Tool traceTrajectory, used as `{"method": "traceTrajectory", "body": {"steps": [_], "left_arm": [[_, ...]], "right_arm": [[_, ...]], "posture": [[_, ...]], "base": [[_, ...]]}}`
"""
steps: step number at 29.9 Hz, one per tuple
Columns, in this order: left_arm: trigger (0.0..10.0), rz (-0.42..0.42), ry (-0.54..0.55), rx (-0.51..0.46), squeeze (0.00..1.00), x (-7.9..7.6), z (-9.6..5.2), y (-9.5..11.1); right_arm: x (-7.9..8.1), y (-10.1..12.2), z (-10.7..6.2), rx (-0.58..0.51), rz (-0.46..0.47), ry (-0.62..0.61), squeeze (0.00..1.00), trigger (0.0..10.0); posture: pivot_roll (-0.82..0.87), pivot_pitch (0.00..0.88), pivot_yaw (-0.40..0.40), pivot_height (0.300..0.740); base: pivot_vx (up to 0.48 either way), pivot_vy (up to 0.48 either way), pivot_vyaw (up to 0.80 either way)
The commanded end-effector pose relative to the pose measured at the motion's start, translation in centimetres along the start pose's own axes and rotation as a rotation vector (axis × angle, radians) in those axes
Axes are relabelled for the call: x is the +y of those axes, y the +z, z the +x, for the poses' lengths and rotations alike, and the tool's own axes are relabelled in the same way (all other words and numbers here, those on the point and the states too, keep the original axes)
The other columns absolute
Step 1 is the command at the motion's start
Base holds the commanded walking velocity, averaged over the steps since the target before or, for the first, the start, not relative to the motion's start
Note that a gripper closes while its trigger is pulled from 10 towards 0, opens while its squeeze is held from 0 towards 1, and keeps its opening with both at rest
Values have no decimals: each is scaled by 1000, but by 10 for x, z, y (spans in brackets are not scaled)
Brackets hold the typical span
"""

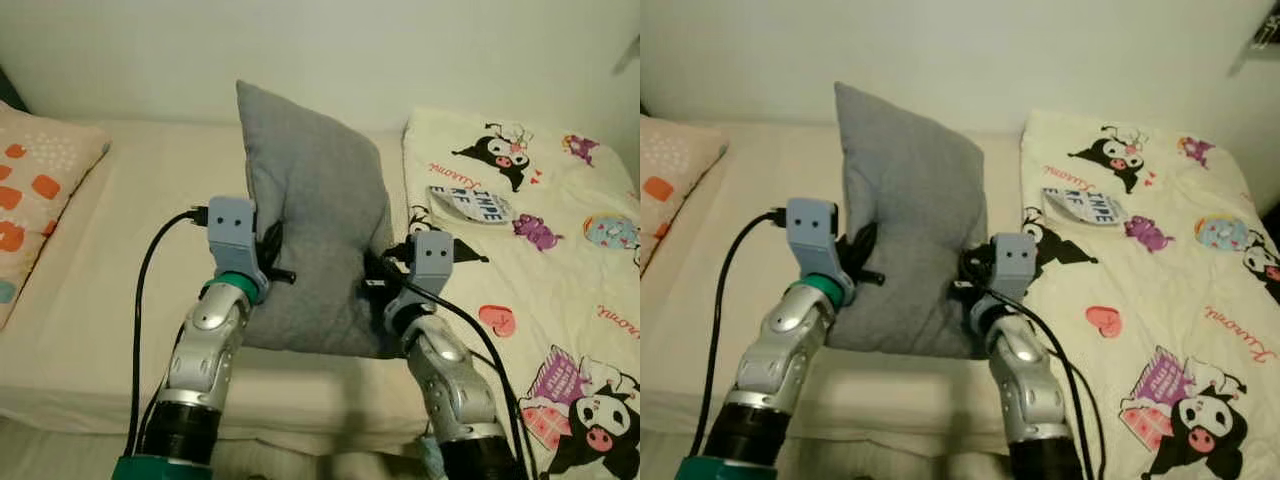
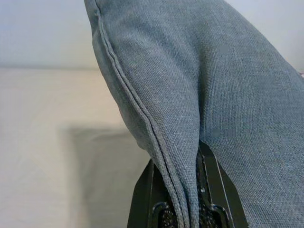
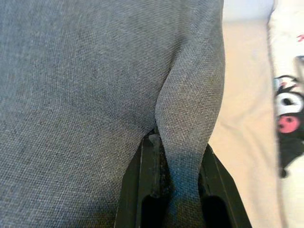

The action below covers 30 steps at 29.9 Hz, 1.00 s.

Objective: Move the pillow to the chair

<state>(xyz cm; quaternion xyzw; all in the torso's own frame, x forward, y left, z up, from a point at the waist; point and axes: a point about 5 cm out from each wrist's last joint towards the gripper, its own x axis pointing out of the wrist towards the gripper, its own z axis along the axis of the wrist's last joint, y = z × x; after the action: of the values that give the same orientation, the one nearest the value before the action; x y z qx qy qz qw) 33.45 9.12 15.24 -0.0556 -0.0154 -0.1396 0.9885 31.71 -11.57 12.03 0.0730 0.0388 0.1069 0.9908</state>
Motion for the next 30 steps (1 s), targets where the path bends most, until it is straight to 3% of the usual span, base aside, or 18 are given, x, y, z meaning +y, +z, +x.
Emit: {"method": "traceTrajectory", "body": {"steps": [1,7,11,15,20,23,27,30], "left_arm": [[10000,5,-46,-51,0,-10,5,9],[10000,14,-70,-50,0,-18,6,9],[10000,-6,-48,-43,0,-19,8,7],[10000,34,-50,-50,0,-16,11,8],[10000,39,29,-60,0,4,17,11],[10000,32,62,-50,0,13,14,8],[10000,40,71,-39,0,15,12,4],[10000,77,42,-45,0,13,9,10]], "right_arm": [[3,1,0,-12,-30,15,0,10000],[0,0,-3,-3,-37,13,0,10000],[-12,-5,-2,38,20,-64,0,10000],[-14,-1,3,30,-14,-70,0,10000],[-15,22,16,-40,-100,-42,0,10000],[-16,24,18,-47,-122,-40,0,10000],[-20,24,18,-43,-134,-42,0,10000],[-20,23,13,-38,-86,-29,0,10000]], "posture": [[10,0,90,740],[5,0,77,740],[1,0,43,740],[16,0,47,740],[12,0,34,740],[0,0,32,740],[3,0,11,740],[25,12,23,740]], "base": [[0,0,-525],[0,0,-800],[0,0,-800],[0,0,-800],[0,0,-800],[0,0,-800],[0,0,-800],[0,0,-800]]}}
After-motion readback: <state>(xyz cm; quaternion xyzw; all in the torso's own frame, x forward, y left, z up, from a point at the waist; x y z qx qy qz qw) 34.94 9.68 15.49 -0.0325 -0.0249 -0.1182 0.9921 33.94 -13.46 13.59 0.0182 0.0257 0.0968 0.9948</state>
